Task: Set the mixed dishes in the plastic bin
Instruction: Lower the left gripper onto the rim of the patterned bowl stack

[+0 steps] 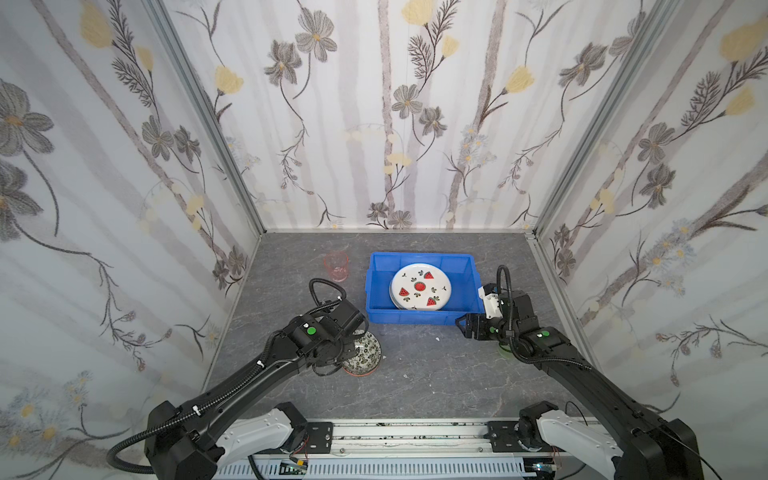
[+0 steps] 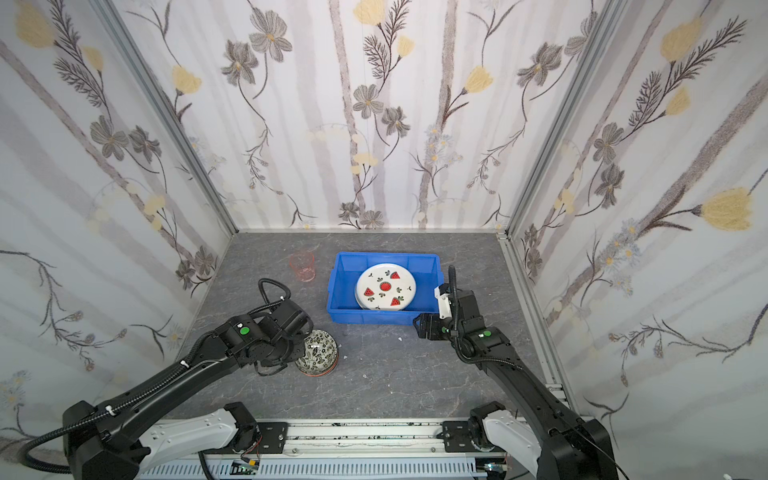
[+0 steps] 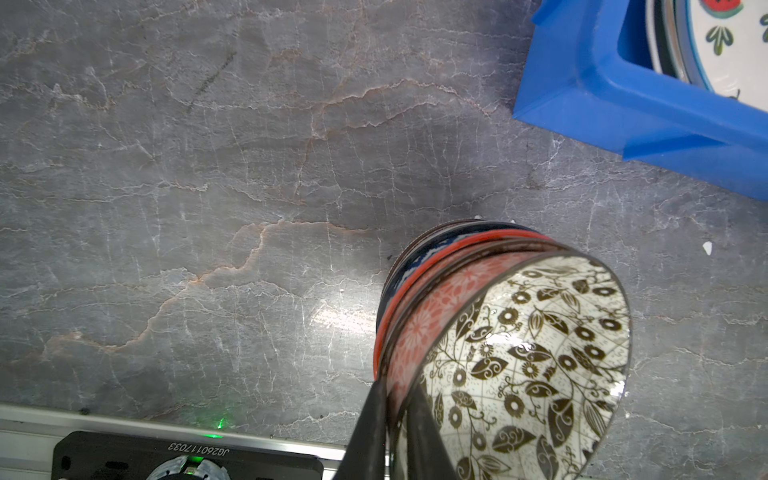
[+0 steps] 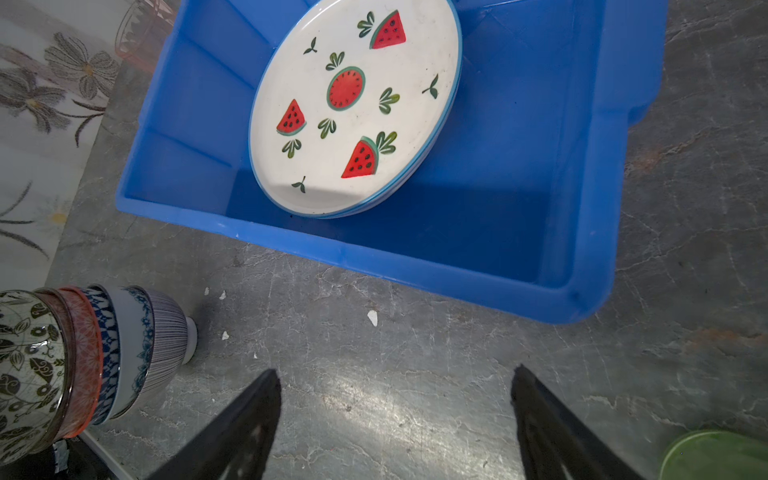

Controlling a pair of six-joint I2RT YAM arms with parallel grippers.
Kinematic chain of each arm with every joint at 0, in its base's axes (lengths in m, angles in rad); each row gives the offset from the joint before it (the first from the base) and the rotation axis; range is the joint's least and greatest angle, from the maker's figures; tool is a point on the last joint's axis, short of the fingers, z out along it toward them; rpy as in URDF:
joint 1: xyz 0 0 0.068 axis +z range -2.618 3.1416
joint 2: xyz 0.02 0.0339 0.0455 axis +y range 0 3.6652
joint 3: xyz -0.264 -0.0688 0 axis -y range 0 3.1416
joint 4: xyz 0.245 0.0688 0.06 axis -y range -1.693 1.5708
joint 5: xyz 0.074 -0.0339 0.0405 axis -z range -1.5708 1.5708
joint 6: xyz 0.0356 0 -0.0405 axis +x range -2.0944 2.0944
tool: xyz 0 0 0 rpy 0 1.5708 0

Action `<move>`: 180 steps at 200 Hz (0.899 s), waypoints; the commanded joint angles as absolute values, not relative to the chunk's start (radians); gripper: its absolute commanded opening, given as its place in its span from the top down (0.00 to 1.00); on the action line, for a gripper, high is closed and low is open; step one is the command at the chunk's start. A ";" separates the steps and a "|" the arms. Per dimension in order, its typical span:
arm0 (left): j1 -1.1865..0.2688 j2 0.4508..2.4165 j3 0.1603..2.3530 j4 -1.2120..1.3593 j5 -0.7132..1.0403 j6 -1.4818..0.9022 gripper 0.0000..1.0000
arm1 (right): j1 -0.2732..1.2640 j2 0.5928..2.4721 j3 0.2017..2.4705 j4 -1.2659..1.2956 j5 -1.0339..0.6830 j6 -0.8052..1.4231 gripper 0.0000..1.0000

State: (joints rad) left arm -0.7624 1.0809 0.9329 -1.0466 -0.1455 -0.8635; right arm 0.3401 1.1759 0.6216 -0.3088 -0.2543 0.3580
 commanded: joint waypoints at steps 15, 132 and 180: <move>-0.762 1.085 0.931 -1.065 -0.183 -0.868 0.92 | 0.340 1.183 0.631 -0.278 -0.256 0.351 0.14; -0.761 1.070 0.961 -1.065 -0.179 -0.885 1.00 | 0.340 1.169 0.676 -0.319 -0.272 0.348 0.14; -0.762 1.051 0.986 -1.062 -0.176 -0.888 1.00 | 0.342 1.170 0.699 -0.334 -0.292 0.351 0.15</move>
State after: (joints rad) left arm -0.7620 1.0622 0.9649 -1.0664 -0.1535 -0.8715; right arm 0.3401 1.1683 0.6815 -0.3267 -0.2672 0.3573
